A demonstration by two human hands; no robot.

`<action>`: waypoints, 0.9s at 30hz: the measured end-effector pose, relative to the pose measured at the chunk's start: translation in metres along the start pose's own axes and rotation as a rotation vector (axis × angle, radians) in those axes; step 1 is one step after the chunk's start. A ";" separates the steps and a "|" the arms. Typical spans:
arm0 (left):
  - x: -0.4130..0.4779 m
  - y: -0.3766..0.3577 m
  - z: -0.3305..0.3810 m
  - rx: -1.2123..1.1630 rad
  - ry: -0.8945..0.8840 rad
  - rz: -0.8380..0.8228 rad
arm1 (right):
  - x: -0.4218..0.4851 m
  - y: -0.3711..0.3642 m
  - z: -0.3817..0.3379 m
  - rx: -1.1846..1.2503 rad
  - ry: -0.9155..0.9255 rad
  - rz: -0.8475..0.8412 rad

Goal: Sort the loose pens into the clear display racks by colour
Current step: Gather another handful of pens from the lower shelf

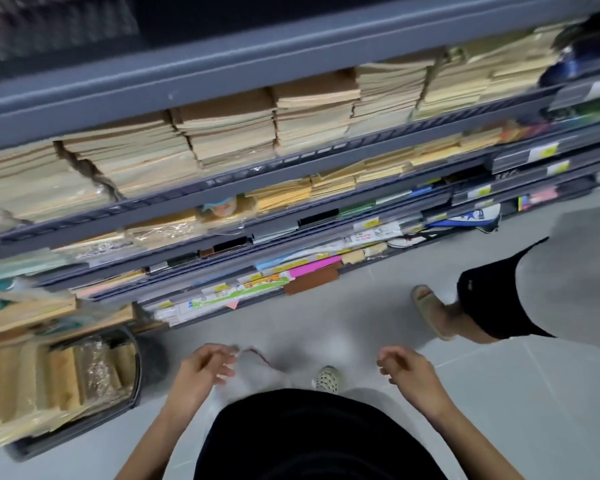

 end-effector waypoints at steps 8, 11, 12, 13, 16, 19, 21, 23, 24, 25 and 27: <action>-0.023 -0.037 0.147 0.085 -0.277 -0.049 | 0.040 0.085 -0.115 0.089 0.308 0.125; -0.027 -0.040 0.217 0.155 -0.461 -0.053 | 0.048 0.118 -0.185 0.057 0.460 0.190; -0.029 -0.041 0.243 0.166 -0.519 -0.043 | 0.050 0.130 -0.210 0.035 0.526 0.220; -0.032 -0.041 0.268 0.163 -0.577 -0.029 | 0.050 0.141 -0.234 0.018 0.595 0.258; -0.047 -0.044 0.346 0.087 -0.728 0.002 | 0.051 0.169 -0.298 0.020 0.803 0.367; -0.066 -0.048 0.413 0.036 -0.893 0.034 | 0.052 0.184 -0.344 0.020 0.954 0.448; -0.076 -0.051 0.454 0.032 -1.021 0.080 | 0.056 0.192 -0.366 -0.010 1.018 0.481; -0.080 -0.053 0.492 0.014 -1.127 0.149 | 0.063 0.203 -0.382 -0.067 1.071 0.529; -0.076 -0.056 0.510 0.027 -1.169 0.182 | 0.069 0.209 -0.390 -0.107 1.085 0.545; -0.068 -0.061 0.527 0.058 -1.183 0.203 | 0.076 0.213 -0.397 -0.150 1.087 0.545; -0.037 -0.077 0.561 0.136 -1.119 0.209 | 0.094 0.217 -0.407 -0.240 1.066 0.509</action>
Point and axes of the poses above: each hand's wrist, its own x-axis towards the middle knuckle, its own y-axis out of the back of the hand, z = x × y, the point moved 9 cm from there along x, towards the middle knuckle, and after that the axes turned 8 degrees about z, right-handed, at the moved point
